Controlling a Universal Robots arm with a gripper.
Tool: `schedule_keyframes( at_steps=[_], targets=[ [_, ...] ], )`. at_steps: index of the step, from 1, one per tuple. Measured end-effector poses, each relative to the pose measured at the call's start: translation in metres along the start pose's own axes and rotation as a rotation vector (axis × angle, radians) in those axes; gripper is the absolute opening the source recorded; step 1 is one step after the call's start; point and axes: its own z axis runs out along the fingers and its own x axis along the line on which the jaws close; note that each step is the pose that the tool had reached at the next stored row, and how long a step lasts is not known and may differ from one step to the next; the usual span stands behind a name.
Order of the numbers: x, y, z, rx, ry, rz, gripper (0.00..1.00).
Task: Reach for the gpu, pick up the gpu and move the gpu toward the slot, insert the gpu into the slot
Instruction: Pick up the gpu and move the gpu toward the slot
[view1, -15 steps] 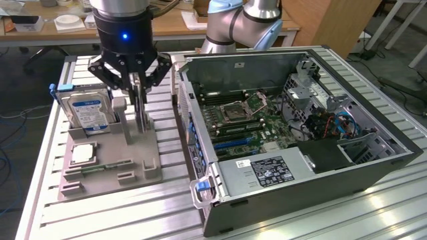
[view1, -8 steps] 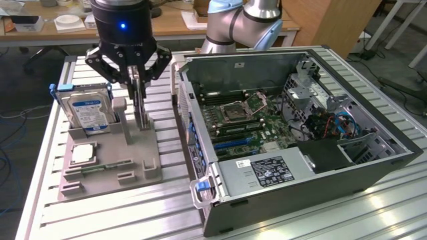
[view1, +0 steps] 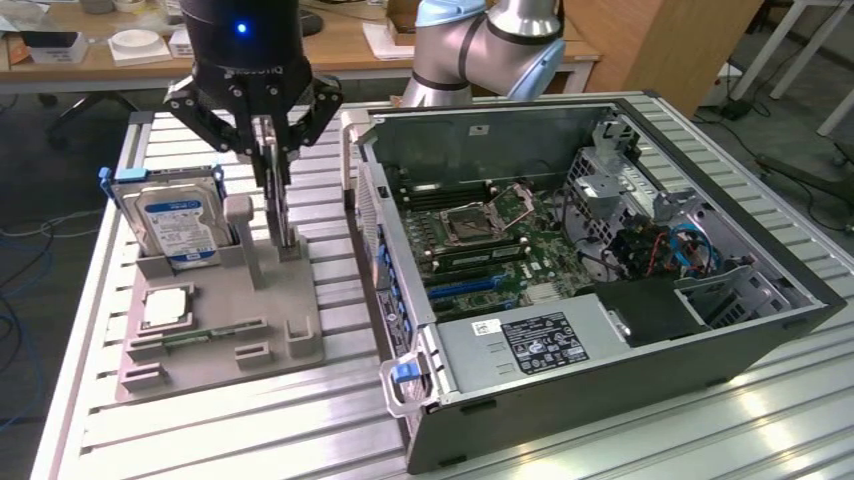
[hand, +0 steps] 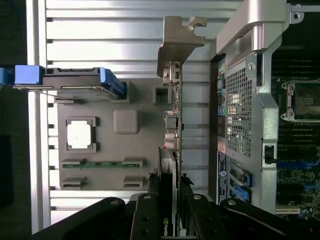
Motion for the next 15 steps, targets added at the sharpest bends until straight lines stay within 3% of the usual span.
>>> schedule_keyframes(
  at_steps=[4,7,11,15],
  targets=[
    [0.0,0.0003,-0.008,0.0006,-0.0001,0.0,0.26],
    [0.0,0.0004,-0.0115,0.0082,-0.0002,0.0,0.26],
    [0.0,0.0006,-0.0159,0.0233,-0.0005,0.0,0.26],
    [0.0,0.0009,-0.0221,0.0279,-0.0005,0.0,0.26]
  ],
)
